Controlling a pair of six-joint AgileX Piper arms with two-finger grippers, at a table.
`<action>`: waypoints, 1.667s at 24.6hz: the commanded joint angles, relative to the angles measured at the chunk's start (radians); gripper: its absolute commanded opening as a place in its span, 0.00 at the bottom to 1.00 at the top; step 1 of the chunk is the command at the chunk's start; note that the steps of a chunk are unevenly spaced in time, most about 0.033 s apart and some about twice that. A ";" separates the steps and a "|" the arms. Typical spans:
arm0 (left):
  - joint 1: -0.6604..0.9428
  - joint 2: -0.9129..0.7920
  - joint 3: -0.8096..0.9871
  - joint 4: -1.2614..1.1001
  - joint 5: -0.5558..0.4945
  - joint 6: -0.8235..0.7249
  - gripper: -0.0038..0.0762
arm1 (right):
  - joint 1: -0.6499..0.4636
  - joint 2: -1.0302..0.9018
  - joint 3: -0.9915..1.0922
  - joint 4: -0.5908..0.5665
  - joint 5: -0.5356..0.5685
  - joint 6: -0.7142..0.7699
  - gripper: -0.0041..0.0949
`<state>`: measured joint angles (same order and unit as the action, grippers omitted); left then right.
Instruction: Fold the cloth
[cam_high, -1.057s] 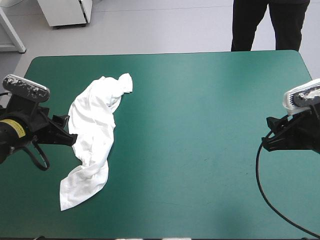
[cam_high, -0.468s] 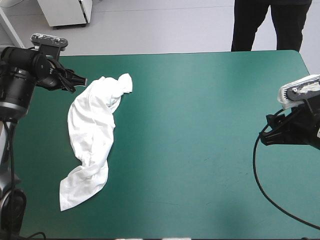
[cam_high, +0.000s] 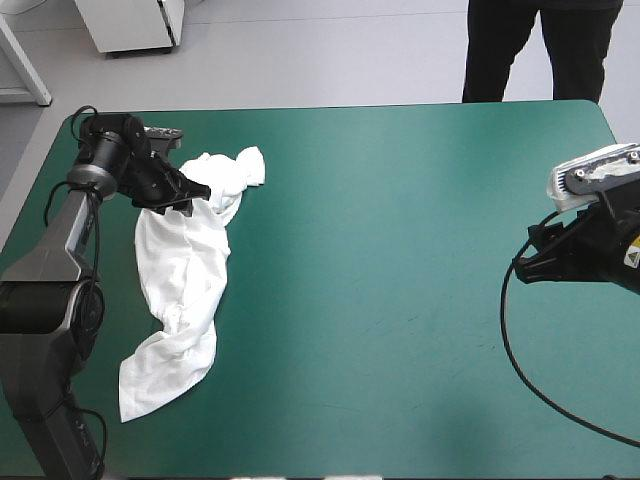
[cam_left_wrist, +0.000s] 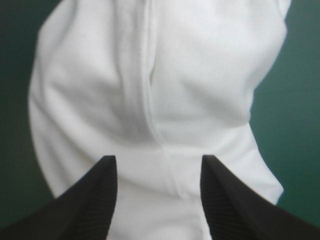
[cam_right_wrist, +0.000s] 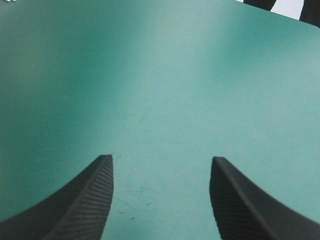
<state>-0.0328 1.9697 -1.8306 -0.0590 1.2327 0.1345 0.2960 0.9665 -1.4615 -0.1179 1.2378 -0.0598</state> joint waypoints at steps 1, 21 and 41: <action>-0.004 0.001 -0.033 -0.026 -0.041 0.020 0.53 | 0.001 0.000 -0.018 -0.011 -0.058 0.001 0.60; -0.269 0.166 -0.042 -0.183 0.008 0.164 0.02 | 0.001 0.000 -0.018 -0.038 -0.010 0.001 0.60; -0.894 0.166 -0.043 -0.272 0.003 0.190 0.02 | 0.001 0.000 -0.018 -0.080 0.011 0.002 0.60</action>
<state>-0.8854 2.1584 -1.8725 -0.2065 1.1800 0.3264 0.2960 0.9714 -1.4579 -0.1838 1.2497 -0.0569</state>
